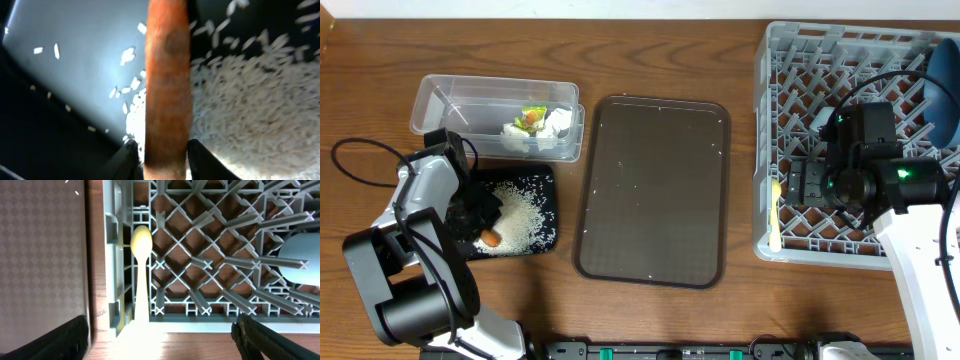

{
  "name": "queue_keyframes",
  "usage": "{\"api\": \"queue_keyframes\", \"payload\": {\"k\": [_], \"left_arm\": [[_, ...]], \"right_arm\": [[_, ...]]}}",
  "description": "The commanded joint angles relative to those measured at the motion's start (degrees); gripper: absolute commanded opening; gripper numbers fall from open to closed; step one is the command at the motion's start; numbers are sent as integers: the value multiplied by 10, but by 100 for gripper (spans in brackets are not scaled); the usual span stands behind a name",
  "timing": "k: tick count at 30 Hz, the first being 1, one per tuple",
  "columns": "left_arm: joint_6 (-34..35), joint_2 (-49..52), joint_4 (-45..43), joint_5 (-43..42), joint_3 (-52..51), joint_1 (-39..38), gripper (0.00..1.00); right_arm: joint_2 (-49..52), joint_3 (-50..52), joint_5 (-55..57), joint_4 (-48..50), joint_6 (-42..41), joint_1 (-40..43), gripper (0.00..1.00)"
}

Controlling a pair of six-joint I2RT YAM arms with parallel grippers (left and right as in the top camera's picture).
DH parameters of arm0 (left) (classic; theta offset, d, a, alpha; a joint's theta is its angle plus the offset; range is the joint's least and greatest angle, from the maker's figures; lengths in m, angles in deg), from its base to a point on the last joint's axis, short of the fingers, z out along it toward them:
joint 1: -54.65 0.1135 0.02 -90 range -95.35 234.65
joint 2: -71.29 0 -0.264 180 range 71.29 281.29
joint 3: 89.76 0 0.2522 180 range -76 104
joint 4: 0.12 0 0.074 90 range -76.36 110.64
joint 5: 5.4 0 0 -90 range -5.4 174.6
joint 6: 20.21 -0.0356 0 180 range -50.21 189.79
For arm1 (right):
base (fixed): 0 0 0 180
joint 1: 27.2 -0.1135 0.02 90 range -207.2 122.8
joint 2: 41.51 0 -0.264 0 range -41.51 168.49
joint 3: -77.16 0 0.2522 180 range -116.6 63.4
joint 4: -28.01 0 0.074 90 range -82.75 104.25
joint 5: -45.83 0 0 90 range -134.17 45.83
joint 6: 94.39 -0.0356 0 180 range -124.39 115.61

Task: Sort waste into correct bins and load items into the dishwasher rack
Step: 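Carry the carrot with the left gripper and drop it on the black tray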

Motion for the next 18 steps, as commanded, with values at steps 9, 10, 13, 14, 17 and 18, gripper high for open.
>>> {"api": "queue_keyframes", "payload": {"k": [9,10,13,14,17,18], "left_arm": [[-26,-112,47,-52,45,-29,47],[-61,-127,36,-88,45,-40,49],[-136,-166,10,-179,45,-90,57],[-152,-176,4,-190,45,-112,60],[-197,-194,2,-192,45,-188,69],[-214,-194,7,-192,45,-217,72]], "right_arm": [[4,2,-33,27,4,5,94],[4,2,-52,38,4,5,95],[4,2,-125,79,4,3,98],[5,2,-147,93,5,2,99],[10,2,-180,129,5,2,99],[14,2,-179,132,6,2,99]]}}
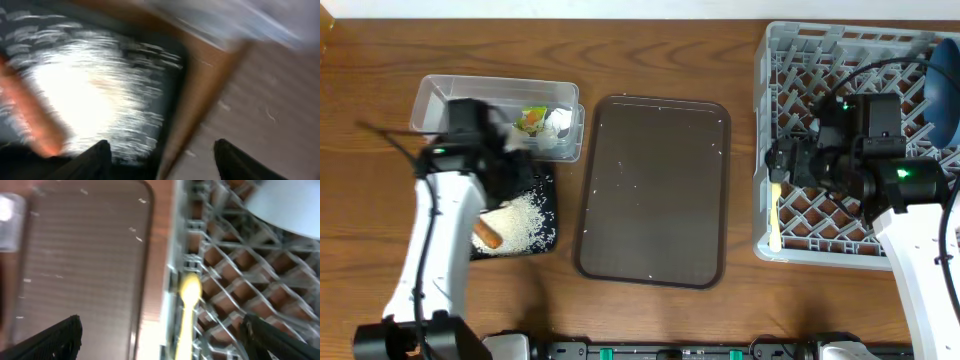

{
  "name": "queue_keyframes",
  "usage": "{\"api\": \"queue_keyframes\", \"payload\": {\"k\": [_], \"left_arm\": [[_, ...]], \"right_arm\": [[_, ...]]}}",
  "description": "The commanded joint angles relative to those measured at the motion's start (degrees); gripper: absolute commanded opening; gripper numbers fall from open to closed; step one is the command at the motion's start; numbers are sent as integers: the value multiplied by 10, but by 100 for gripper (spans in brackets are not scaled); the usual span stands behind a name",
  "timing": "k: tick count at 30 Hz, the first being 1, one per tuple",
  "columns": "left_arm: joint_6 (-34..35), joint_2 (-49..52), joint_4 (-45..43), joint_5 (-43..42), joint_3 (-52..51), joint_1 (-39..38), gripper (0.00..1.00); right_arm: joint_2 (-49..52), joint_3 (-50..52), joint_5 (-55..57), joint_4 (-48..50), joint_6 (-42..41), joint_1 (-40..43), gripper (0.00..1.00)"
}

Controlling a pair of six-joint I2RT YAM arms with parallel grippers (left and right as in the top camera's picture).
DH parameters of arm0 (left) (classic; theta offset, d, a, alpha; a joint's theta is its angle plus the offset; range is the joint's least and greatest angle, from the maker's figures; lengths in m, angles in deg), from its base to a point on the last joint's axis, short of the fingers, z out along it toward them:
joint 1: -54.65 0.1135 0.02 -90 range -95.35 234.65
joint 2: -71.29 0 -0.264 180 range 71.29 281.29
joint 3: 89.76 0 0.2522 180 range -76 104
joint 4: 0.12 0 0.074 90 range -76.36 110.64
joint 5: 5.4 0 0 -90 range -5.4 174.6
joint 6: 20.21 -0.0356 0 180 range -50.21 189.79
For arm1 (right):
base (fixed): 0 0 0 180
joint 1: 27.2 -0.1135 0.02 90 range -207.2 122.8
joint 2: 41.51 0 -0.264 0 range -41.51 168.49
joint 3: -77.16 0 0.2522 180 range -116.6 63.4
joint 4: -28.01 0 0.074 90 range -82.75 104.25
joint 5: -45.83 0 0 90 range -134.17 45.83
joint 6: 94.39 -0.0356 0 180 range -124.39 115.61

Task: Sort waste into correct bins and load items into the dishwasher rack

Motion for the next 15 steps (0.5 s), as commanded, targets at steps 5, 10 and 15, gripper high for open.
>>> {"api": "queue_keyframes", "payload": {"k": [5,10,15], "left_arm": [[-113,-2,96,-16,8,-155,78],[-84,-8,186,30,8,-162,78],[-67,-62,192,36,6,-150,78]], "right_arm": [[23,2,21,-36,8,14,99],[22,2,57,-103,9,40,99],[2,2,57,-143,9,45,99]]}}
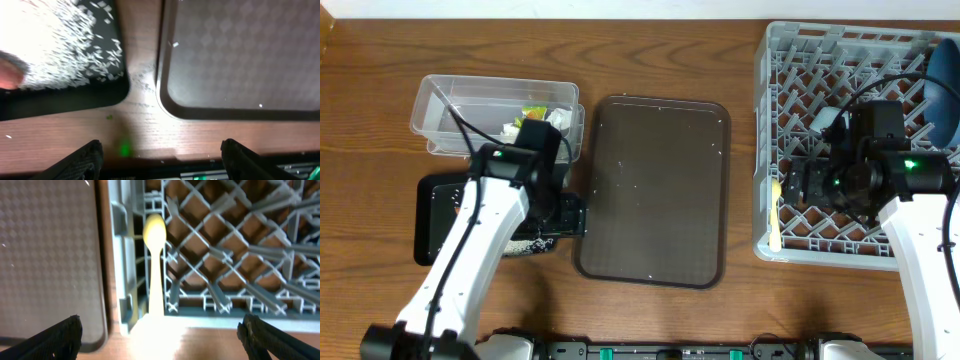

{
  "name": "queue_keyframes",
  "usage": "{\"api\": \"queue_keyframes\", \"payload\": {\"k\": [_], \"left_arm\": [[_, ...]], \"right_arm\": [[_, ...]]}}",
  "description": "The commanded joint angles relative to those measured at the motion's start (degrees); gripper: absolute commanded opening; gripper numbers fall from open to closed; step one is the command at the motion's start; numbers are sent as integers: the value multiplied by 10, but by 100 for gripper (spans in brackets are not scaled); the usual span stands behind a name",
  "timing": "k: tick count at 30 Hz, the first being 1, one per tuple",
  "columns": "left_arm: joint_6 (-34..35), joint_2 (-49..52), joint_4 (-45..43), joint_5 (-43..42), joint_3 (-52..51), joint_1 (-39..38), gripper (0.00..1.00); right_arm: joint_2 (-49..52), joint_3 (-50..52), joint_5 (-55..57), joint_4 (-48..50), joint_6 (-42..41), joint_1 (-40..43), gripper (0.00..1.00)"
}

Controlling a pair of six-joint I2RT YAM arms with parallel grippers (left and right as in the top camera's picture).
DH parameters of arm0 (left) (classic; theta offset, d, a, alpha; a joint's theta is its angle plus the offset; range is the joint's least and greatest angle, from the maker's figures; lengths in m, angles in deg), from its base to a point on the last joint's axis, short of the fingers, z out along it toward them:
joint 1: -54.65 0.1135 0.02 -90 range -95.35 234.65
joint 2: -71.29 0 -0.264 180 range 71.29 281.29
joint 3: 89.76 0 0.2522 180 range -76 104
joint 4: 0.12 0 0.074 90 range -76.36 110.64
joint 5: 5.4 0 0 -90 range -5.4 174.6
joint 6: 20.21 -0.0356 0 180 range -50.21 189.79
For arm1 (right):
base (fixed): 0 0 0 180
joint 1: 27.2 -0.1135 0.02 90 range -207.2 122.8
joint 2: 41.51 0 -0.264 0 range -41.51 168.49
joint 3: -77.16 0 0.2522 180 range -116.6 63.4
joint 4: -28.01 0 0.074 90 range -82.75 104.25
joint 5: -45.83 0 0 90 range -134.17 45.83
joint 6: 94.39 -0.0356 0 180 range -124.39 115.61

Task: Sort waste into correct bins and load items into the dishwasher rack

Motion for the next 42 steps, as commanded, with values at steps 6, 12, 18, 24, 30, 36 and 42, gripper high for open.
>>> {"api": "queue_keyframes", "payload": {"k": [6,12,18,24,30,36,42], "left_arm": [[8,-181,-32,21,-11,5,78],[14,-395,-89,39,-62,5,85],[14,-518,-93,55,-75,5,89],[14,-557,-92,55,-75,5,90],[14,-556,-88,55,-75,5,92],[14,-556,-88,55,-75,5,94],[14,-556,-88,55,-75,5,95]], "right_arm": [[-118,42,10,27,7,1,99],[-329,152,23,108,7,1,99],[-478,212,48,145,0,1,99],[-532,213,49,131,-9,1,99],[-533,213,49,92,-9,1,99],[-533,213,49,38,-9,1,99],[-533,213,49,-5,-9,1,99]]}}
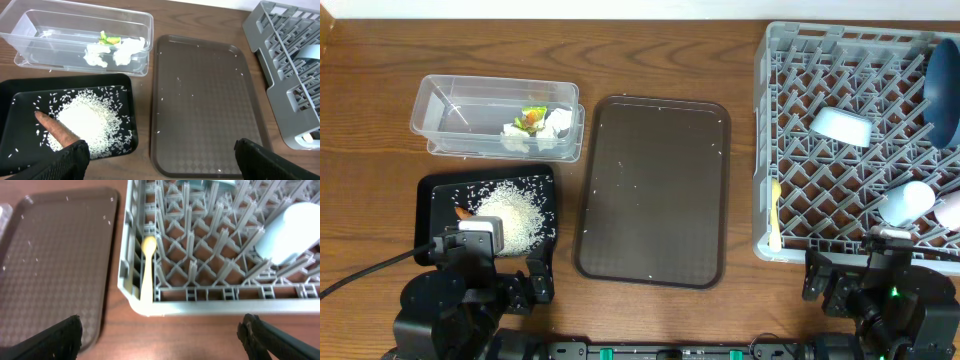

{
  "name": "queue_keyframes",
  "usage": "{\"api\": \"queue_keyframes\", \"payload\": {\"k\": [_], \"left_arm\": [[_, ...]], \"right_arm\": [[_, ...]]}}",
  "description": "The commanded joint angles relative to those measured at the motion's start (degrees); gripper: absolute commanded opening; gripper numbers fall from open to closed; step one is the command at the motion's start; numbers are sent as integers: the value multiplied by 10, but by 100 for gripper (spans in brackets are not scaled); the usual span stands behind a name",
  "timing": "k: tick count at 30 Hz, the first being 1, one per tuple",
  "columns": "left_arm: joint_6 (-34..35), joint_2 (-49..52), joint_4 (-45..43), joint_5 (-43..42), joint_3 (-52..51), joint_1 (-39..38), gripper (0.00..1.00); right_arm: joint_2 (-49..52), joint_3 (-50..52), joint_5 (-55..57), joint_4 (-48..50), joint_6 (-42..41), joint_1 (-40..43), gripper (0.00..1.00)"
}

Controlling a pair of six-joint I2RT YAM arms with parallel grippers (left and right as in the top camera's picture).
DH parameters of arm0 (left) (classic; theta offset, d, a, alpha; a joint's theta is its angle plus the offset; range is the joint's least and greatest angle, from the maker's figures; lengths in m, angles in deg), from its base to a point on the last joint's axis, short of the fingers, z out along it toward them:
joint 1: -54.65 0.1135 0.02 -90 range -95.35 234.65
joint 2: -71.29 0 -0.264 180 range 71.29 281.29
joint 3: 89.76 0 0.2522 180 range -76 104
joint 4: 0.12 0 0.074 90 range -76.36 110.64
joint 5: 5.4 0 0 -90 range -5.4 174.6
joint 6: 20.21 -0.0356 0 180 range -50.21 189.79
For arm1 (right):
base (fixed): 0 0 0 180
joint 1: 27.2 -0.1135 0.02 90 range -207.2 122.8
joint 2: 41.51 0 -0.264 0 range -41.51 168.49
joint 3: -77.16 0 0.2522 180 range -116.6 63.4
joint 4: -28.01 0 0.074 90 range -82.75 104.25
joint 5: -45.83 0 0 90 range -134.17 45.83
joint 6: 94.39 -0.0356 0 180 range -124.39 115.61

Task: Sort waste into correct bins and load items into the dishwasher rack

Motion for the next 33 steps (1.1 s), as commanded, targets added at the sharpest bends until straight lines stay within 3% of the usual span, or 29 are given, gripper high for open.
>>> {"api": "queue_keyframes", "payload": {"k": [1,16,23,33], "left_arm": [[0,-2,2,11,-6,2,95],[0,-2,2,11,-6,2,96],[0,-2,2,11,-6,2,96],[0,-2,2,11,-6,2,96]], "right_arm": [[-3,2,8,-2,-6,1,99],[-6,4,8,-1,-6,0,99],[-79,45,23,17,-6,1,99],[-227,201,7,197,-6,0,99]]}}
